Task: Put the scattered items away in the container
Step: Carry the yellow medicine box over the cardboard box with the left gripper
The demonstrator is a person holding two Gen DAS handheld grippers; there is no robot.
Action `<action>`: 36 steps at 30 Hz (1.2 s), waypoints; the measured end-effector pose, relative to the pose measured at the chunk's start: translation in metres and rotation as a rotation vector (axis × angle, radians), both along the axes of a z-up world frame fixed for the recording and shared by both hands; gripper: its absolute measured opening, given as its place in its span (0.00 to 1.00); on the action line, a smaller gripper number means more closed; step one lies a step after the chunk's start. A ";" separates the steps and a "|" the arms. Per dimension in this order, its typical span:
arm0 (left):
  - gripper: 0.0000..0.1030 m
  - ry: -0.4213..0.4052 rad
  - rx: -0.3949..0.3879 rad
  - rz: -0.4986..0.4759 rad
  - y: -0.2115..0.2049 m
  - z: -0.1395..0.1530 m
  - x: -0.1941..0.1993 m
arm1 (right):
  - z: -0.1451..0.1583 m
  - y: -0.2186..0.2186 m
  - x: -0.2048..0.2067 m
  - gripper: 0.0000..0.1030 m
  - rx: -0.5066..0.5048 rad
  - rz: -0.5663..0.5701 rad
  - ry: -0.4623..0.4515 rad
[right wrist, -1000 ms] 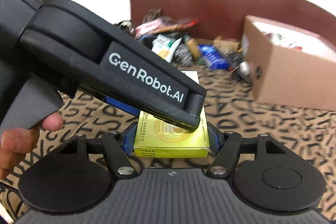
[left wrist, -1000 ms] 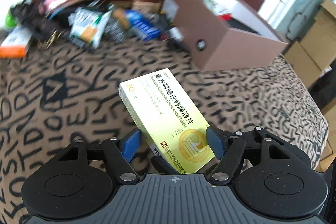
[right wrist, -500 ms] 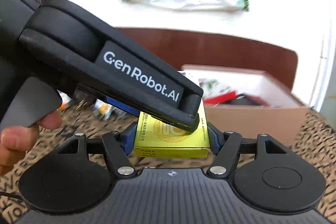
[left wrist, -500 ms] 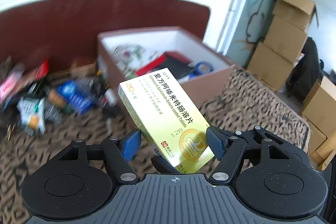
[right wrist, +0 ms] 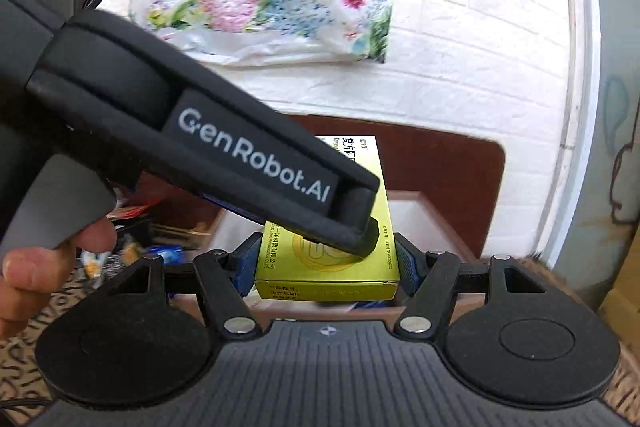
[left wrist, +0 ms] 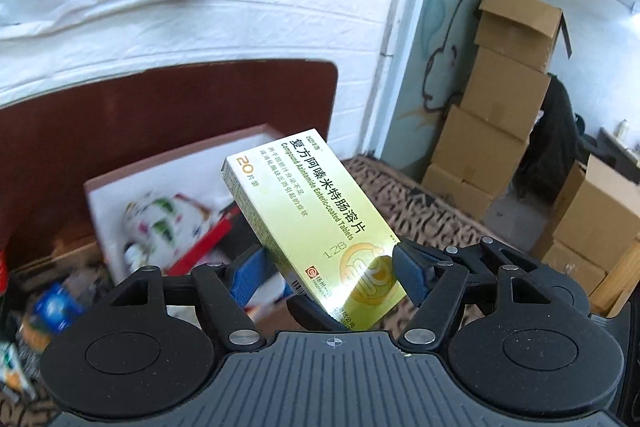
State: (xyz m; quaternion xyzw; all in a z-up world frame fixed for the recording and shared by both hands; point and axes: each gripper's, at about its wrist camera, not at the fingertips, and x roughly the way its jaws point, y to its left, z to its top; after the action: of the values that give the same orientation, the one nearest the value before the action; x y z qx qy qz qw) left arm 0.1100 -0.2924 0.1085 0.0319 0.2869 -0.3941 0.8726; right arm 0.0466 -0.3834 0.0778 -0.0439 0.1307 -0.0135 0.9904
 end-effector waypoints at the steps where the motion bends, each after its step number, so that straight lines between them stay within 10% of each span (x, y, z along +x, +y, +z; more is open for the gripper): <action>1: 0.78 0.000 -0.001 -0.001 -0.007 0.002 0.007 | 0.002 -0.005 0.007 0.69 -0.005 0.000 0.002; 36: 0.90 0.232 -0.002 0.072 -0.098 -0.099 0.225 | -0.058 -0.110 0.205 0.70 0.066 -0.010 0.406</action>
State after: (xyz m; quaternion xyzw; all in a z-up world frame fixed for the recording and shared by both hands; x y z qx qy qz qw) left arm 0.3348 -0.3899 0.0093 -0.0251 0.3866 -0.3636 0.8472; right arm 0.2513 -0.4932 0.0194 -0.0127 0.3283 -0.0050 0.9445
